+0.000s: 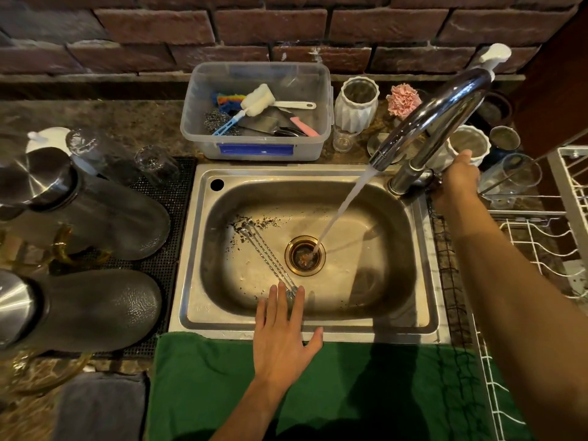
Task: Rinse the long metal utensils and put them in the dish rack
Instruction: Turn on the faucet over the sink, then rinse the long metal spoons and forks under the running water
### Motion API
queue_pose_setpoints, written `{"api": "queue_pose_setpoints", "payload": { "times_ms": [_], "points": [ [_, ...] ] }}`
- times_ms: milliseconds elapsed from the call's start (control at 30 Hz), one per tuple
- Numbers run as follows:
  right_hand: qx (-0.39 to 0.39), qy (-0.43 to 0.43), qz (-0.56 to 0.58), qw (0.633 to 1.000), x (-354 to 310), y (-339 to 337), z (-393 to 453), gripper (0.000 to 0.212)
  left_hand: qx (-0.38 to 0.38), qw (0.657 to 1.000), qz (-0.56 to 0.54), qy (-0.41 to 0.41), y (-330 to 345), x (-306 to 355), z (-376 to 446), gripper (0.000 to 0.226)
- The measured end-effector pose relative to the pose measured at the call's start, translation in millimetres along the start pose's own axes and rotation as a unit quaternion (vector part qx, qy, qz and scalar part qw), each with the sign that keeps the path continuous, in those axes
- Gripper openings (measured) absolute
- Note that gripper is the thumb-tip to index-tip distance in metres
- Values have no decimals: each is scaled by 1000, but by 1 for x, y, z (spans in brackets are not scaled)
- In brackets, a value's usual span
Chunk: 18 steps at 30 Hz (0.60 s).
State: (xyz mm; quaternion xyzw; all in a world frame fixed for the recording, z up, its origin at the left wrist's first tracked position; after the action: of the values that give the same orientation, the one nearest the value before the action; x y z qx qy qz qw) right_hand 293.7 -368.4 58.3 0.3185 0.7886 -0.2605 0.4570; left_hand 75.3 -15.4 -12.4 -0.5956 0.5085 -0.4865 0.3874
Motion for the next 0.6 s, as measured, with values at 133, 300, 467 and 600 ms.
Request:
{"api": "queue_pose_setpoints", "payload": {
  "times_ms": [133,300,467,600],
  "points": [
    [-20,-44,11,999,4,-1,-36,24,5,996,-79,-51,-14,-7,12,73],
    [-87,-2,-25,996,56,-3,-101,20,-47,892,-351,-281,-7,-65,73,44],
    [-150,53,-107,981,121,-17,-148,24,-101,871,-339,-340,25,-106,127,33],
    [-161,80,-145,973,147,-28,-162,21,-99,855,-341,-378,48,-123,149,25]
  ]
}}
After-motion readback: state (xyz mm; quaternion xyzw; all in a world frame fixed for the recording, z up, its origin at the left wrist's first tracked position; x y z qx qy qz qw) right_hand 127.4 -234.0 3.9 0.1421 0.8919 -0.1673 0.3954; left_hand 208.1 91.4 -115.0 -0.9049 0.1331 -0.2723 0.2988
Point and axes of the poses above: each hand's wrist, its own z-axis towards the middle knuckle, its own y-axis out of the palm, x = y × z, the point moved 8 cm from there along z, towards the middle knuckle, and after that the axes turned 8 degrees about -y, right-handed, at the moved point
